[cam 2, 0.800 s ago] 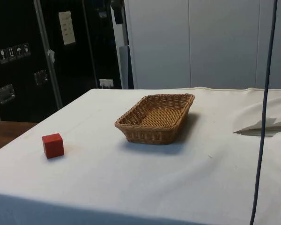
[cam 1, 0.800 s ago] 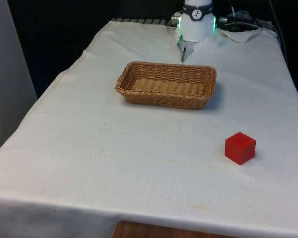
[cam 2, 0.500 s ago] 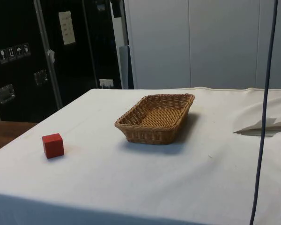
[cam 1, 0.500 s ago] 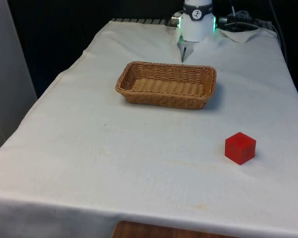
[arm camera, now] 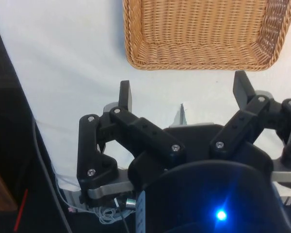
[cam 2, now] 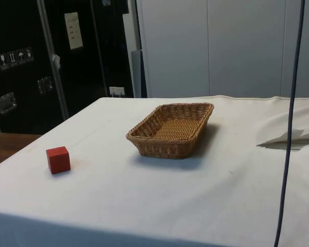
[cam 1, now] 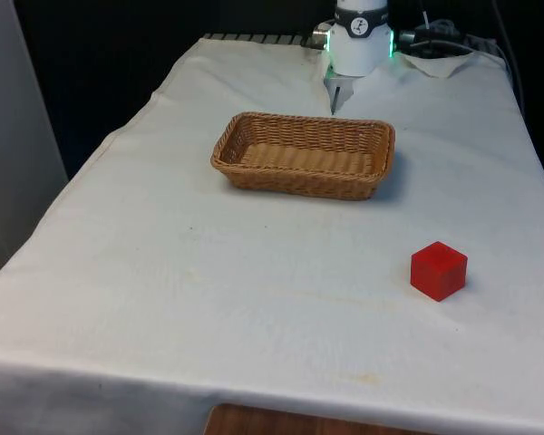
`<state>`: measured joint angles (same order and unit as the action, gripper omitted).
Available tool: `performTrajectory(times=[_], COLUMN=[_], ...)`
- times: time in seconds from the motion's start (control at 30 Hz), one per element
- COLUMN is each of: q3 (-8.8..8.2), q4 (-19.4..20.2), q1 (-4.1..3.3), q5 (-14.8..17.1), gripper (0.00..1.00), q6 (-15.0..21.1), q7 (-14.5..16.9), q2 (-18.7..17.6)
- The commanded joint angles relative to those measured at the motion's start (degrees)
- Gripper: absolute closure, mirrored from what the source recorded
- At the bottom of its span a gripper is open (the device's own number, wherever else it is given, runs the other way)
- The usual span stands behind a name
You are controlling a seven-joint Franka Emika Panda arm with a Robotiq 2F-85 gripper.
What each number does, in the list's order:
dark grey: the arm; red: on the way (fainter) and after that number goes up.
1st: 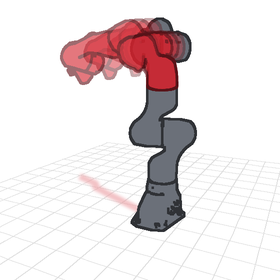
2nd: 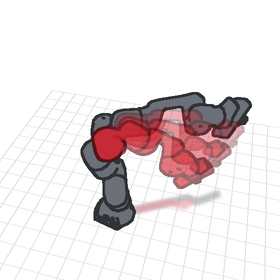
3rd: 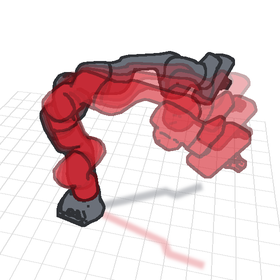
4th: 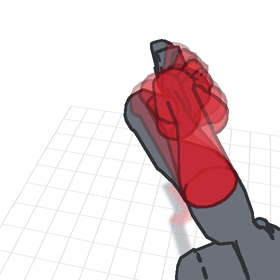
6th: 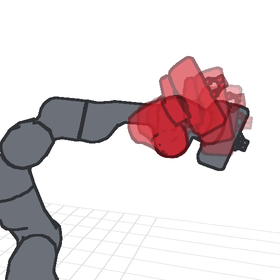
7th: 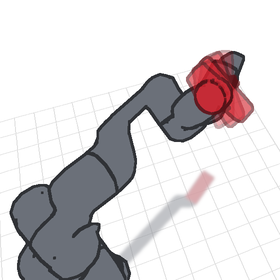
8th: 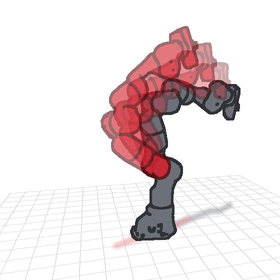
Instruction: Pick up the cube and place it into the basket.
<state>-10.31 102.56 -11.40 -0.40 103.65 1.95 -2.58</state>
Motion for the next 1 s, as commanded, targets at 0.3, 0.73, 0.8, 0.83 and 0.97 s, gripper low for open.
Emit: performTrajectory(times=[0.3,0.73,0.8,0.83,0.97], q3=[1.60,4.13,4.35,4.70,5.21], q4=[-3.15,-5.79,-6.53,-7.10,-8.14], q1=[-0.29,-0.34,-0.52,-0.57,-0.57], q5=[-0.17,-0.74,-1.03,-0.92,-0.80], gripper=[0.00,0.00,0.00,0.00,0.00], q6=[-0.23,0.00,-0.06,0.00,0.06], q7=[-1.78,-4.41,-5.44,-6.13,-7.45], q2=[-2.69,-5.10,-5.79,-6.36,-7.51])
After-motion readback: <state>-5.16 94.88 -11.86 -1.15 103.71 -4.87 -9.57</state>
